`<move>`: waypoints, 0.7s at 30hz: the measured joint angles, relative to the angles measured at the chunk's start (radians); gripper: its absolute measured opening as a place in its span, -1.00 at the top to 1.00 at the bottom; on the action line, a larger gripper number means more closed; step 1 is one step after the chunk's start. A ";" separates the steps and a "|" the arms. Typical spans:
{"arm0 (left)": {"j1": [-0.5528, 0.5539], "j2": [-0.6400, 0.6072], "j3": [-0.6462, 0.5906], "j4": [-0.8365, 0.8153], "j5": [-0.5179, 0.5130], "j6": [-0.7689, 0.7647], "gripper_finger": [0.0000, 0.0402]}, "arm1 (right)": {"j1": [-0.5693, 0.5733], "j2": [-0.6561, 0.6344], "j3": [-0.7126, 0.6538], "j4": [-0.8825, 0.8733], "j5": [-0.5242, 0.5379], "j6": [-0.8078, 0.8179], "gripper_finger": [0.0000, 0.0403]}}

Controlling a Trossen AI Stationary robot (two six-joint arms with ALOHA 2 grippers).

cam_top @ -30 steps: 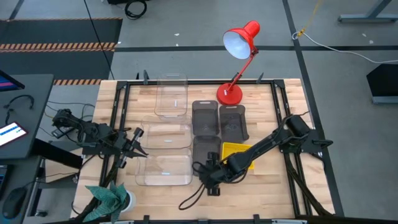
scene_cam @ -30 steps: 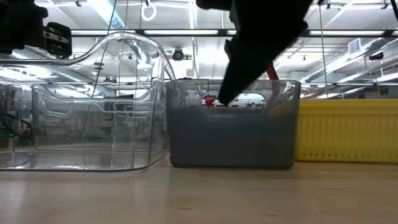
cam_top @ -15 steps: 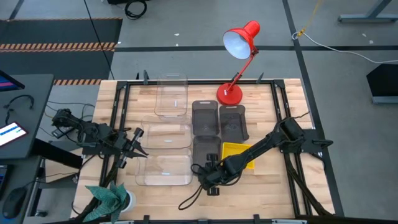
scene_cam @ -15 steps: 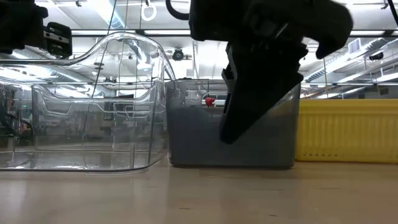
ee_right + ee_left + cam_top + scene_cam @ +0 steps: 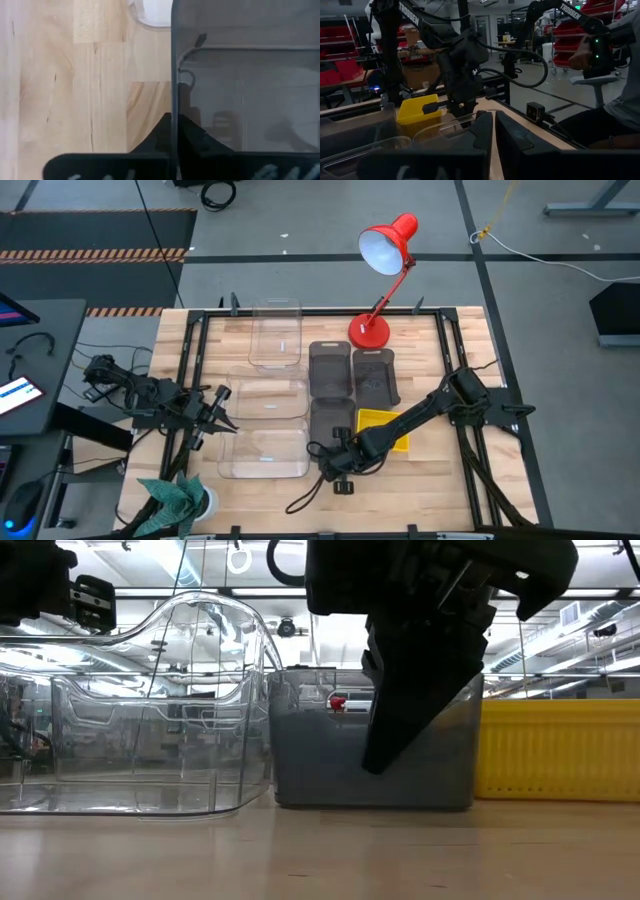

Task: Stack baskets by color
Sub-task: Stack the bottom black bin on the top left black bin

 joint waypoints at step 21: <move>0.000 0.000 0.000 -0.001 0.000 0.000 0.87 | 0.010 -0.147 0.087 -0.158 0.015 -0.012 0.99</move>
